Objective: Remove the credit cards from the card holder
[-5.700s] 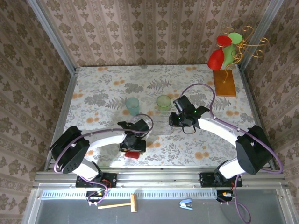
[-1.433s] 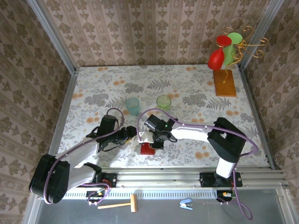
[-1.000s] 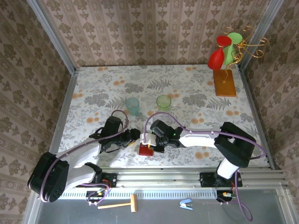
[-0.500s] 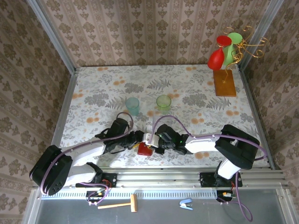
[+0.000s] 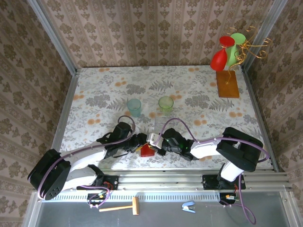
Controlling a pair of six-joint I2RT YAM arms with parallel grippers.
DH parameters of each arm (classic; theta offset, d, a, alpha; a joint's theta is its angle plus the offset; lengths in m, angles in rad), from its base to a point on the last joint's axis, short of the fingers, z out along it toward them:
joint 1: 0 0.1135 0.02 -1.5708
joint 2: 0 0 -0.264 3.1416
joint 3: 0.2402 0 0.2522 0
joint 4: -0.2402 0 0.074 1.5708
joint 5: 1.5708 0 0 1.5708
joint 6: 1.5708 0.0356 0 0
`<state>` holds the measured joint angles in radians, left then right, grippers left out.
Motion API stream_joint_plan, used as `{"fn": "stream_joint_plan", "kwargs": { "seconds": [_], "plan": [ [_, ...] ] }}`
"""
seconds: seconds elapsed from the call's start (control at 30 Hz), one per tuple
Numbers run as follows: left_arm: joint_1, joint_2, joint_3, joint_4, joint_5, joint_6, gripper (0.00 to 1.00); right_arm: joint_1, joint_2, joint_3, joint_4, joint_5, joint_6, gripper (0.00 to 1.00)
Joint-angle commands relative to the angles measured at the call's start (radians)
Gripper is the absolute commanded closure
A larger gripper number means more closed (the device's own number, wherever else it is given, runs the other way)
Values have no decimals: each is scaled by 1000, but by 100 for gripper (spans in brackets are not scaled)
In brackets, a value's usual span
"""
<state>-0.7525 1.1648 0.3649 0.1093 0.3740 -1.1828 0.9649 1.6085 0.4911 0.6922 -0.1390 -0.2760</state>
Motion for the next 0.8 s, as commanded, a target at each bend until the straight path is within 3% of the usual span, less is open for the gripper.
{"fn": "stream_joint_plan", "kwargs": {
  "seconds": [0.0, 0.17, 0.27, 0.43, 0.63, 0.77],
  "plan": [
    [-14, 9, -15, -1, -6, -17, 39, 11, 14, 4, 203, -16, 55, 100],
    [-10, -7, 7, -34, -10, -4, 38, 16, -23, 25, 72, 16, 61, 100],
    [3, -48, 35, -102, -28, 23, 37, 17, -89, 25, -43, 69, 82, 76],
    [75, -112, 65, -198, -31, 86, 36, 17, -209, 42, -266, 140, 178, 54],
    [191, -145, 90, -274, 6, 185, 34, 17, -300, 149, -569, 222, 433, 54],
    [243, -122, 122, -317, 34, 258, 33, 17, -266, 270, -787, 245, 661, 60]
  ]
}}
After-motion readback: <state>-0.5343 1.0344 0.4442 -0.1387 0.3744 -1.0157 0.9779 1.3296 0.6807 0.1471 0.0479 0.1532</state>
